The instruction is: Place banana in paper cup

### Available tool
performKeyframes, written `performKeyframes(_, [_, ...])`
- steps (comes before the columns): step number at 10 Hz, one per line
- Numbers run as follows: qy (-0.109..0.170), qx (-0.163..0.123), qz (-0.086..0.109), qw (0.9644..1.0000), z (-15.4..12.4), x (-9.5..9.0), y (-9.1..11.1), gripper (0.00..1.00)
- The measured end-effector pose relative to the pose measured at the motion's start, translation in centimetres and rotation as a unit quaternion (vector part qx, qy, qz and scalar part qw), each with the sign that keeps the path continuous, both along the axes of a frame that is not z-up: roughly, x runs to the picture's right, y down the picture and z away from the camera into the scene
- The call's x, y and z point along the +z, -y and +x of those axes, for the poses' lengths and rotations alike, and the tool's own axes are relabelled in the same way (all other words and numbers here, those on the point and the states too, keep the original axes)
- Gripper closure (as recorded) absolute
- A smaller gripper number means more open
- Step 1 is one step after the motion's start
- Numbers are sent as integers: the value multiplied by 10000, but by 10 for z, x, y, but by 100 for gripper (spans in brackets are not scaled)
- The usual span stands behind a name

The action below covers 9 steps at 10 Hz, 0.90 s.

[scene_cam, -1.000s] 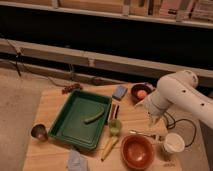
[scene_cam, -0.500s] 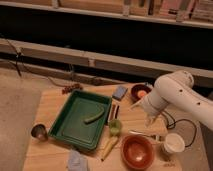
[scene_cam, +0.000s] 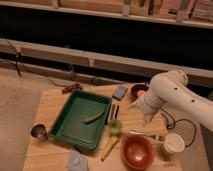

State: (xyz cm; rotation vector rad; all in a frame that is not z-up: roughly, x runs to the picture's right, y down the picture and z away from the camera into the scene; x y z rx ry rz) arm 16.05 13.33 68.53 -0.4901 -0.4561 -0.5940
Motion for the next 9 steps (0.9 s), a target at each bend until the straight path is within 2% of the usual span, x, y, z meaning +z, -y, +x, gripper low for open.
performKeyframes(7, [124,-88,-158,9998,-15,8,-9,35])
performKeyframes(9, [197,-154,-210,9995,-28,12,-12,35])
